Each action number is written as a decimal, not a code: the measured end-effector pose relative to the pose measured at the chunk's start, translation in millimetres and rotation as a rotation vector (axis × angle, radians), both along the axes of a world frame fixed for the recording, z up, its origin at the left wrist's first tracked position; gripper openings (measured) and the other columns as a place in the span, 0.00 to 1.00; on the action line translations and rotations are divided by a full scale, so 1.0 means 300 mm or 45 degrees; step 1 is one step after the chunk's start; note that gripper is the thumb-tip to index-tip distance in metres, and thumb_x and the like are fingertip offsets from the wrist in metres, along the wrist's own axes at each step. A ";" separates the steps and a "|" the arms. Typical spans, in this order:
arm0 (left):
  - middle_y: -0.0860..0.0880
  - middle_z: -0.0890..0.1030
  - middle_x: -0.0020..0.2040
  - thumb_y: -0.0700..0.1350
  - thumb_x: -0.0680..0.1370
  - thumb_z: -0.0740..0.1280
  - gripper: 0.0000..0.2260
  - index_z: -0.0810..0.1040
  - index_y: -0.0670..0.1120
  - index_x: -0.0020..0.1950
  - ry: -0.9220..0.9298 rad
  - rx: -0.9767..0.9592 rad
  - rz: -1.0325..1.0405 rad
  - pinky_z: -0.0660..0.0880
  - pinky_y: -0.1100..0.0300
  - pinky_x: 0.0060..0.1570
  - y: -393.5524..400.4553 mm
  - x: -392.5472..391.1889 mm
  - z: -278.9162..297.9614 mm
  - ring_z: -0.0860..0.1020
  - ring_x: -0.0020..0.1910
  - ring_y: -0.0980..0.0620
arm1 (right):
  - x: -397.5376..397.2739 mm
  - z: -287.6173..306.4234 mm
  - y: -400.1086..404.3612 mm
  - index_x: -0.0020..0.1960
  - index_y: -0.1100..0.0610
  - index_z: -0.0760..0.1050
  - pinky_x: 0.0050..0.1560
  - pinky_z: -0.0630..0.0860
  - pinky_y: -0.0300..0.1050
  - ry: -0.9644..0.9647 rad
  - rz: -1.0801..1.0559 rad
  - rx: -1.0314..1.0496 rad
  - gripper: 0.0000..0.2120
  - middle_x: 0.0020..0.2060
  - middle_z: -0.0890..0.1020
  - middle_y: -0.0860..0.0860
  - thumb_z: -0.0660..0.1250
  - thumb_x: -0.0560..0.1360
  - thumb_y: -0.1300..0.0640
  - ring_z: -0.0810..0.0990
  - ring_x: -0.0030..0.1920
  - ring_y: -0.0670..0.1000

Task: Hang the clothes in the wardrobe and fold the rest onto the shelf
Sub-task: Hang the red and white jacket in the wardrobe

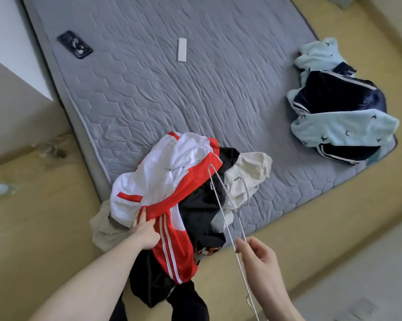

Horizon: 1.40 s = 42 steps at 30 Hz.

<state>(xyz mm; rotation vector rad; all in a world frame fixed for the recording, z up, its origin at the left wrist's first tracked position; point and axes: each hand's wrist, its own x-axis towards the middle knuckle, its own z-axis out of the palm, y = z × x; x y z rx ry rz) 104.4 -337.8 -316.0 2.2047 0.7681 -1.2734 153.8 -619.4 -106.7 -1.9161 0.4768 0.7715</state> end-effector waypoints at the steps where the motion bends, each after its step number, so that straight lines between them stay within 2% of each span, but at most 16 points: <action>1: 0.48 0.44 0.85 0.45 0.77 0.57 0.34 0.53 0.52 0.84 -0.011 0.034 0.022 0.51 0.49 0.81 -0.001 0.005 -0.015 0.47 0.83 0.45 | 0.009 -0.011 -0.003 0.40 0.66 0.66 0.27 0.57 0.38 0.013 0.008 0.014 0.19 0.31 0.60 0.51 0.67 0.80 0.54 0.57 0.30 0.48; 3: 0.48 0.66 0.80 0.48 0.76 0.60 0.30 0.66 0.50 0.80 -0.129 0.050 0.170 0.65 0.50 0.76 0.001 0.016 0.010 0.65 0.78 0.46 | 0.021 -0.017 0.002 0.39 0.65 0.64 0.27 0.56 0.38 0.026 0.043 0.013 0.20 0.32 0.59 0.52 0.67 0.80 0.53 0.57 0.31 0.49; 5: 0.53 0.84 0.59 0.48 0.76 0.68 0.13 0.82 0.55 0.60 -0.397 0.063 0.426 0.77 0.54 0.61 0.002 0.025 0.087 0.81 0.60 0.49 | 0.031 0.003 0.019 0.39 0.63 0.61 0.28 0.56 0.39 0.022 0.080 0.020 0.21 0.32 0.59 0.51 0.67 0.81 0.52 0.57 0.32 0.49; 6: 0.56 0.86 0.49 0.46 0.75 0.70 0.06 0.83 0.56 0.50 -0.524 0.061 0.563 0.78 0.55 0.55 0.000 0.033 0.150 0.83 0.53 0.52 | 0.034 0.023 0.030 0.39 0.63 0.60 0.28 0.56 0.39 0.014 0.097 0.031 0.22 0.32 0.59 0.51 0.66 0.81 0.52 0.57 0.32 0.49; 8: 0.57 0.85 0.37 0.43 0.76 0.71 0.06 0.80 0.55 0.43 -0.653 -0.016 0.727 0.79 0.53 0.51 0.004 0.042 0.275 0.84 0.44 0.54 | 0.036 0.079 0.054 0.39 0.63 0.59 0.29 0.56 0.40 -0.012 0.125 0.056 0.22 0.31 0.59 0.50 0.66 0.81 0.52 0.57 0.32 0.49; 11: 0.52 0.85 0.36 0.34 0.76 0.65 0.14 0.80 0.54 0.41 -0.733 -0.271 0.792 0.81 0.52 0.47 0.004 0.010 0.491 0.84 0.39 0.50 | 0.027 0.179 0.086 0.40 0.65 0.61 0.28 0.57 0.39 -0.037 0.161 0.103 0.22 0.32 0.59 0.51 0.66 0.81 0.52 0.58 0.31 0.48; 13: 0.49 0.82 0.33 0.29 0.75 0.62 0.19 0.80 0.52 0.40 -0.812 -0.401 0.797 0.75 0.63 0.36 0.000 -0.021 0.661 0.79 0.31 0.51 | 0.016 0.259 0.111 0.38 0.61 0.63 0.28 0.59 0.36 -0.067 0.185 0.135 0.19 0.31 0.61 0.50 0.67 0.81 0.53 0.59 0.30 0.47; 19: 0.44 0.81 0.33 0.24 0.77 0.59 0.13 0.80 0.37 0.47 -1.012 -0.704 1.062 0.68 0.70 0.26 0.041 -0.140 1.164 0.73 0.23 0.56 | -0.108 0.475 0.184 0.44 0.63 0.69 0.31 0.69 0.38 -0.157 0.362 0.270 0.16 0.32 0.71 0.50 0.75 0.76 0.57 0.68 0.30 0.48; 22: 0.38 0.82 0.38 0.25 0.79 0.60 0.11 0.81 0.35 0.49 -1.089 -0.877 1.165 0.72 0.67 0.29 0.082 -0.220 1.362 0.77 0.27 0.52 | -0.228 0.562 0.240 0.48 0.55 0.72 0.34 0.75 0.49 -0.208 0.475 0.305 0.18 0.43 0.83 0.46 0.81 0.70 0.55 0.74 0.31 0.50; 25: 0.28 0.80 0.42 0.30 0.79 0.63 0.10 0.83 0.37 0.53 -1.168 -0.955 1.242 0.75 0.61 0.36 0.114 -0.301 1.518 0.80 0.35 0.45 | -0.358 0.635 0.337 0.52 0.48 0.70 0.37 0.78 0.47 -0.329 0.593 0.306 0.26 0.55 0.83 0.43 0.84 0.64 0.48 0.78 0.33 0.45; 30: 0.41 0.82 0.38 0.35 0.80 0.67 0.11 0.87 0.47 0.46 -1.390 -1.001 1.079 0.77 0.58 0.40 0.107 -0.381 1.740 0.79 0.36 0.47 | -0.502 0.771 0.549 0.48 0.50 0.68 0.36 0.78 0.48 -0.633 0.518 0.278 0.28 0.40 0.82 0.46 0.84 0.63 0.41 0.80 0.36 0.47; 33: 0.43 0.79 0.33 0.36 0.81 0.67 0.09 0.87 0.44 0.50 -1.522 -0.985 1.014 0.75 0.61 0.38 0.155 -0.423 1.868 0.76 0.33 0.50 | -0.497 0.864 0.622 0.39 0.54 0.62 0.32 0.67 0.43 -0.786 0.384 0.364 0.21 0.28 0.69 0.42 0.76 0.74 0.54 0.66 0.29 0.44; 36: 0.47 0.81 0.44 0.40 0.83 0.65 0.10 0.85 0.46 0.60 -1.544 -1.017 0.964 0.77 0.63 0.40 0.244 -0.484 1.979 0.78 0.41 0.52 | -0.441 0.956 0.664 0.37 0.52 0.60 0.34 0.61 0.46 -0.788 0.331 0.484 0.19 0.28 0.63 0.41 0.67 0.78 0.64 0.61 0.31 0.45; 38: 0.47 0.84 0.50 0.38 0.83 0.62 0.14 0.83 0.48 0.64 -1.533 -1.081 0.862 0.82 0.55 0.45 0.300 -0.534 2.021 0.82 0.48 0.52 | -0.414 1.029 0.693 0.36 0.50 0.59 0.33 0.59 0.47 -0.740 0.250 0.615 0.20 0.28 0.63 0.43 0.63 0.79 0.67 0.60 0.31 0.46; 40: 0.48 0.84 0.53 0.33 0.78 0.61 0.21 0.82 0.50 0.64 -1.667 -0.892 0.714 0.82 0.52 0.50 0.349 -0.581 2.030 0.82 0.51 0.53 | -0.391 1.104 0.721 0.34 0.49 0.59 0.32 0.57 0.46 -0.697 0.185 0.685 0.20 0.29 0.62 0.45 0.60 0.78 0.66 0.59 0.30 0.47; 42: 0.51 0.82 0.57 0.29 0.73 0.63 0.27 0.80 0.56 0.63 -1.777 -0.573 0.574 0.80 0.60 0.49 0.387 -0.623 2.005 0.80 0.54 0.54 | -0.384 1.176 0.750 0.33 0.48 0.59 0.33 0.56 0.46 -0.641 0.178 0.748 0.19 0.30 0.62 0.47 0.59 0.77 0.66 0.59 0.31 0.48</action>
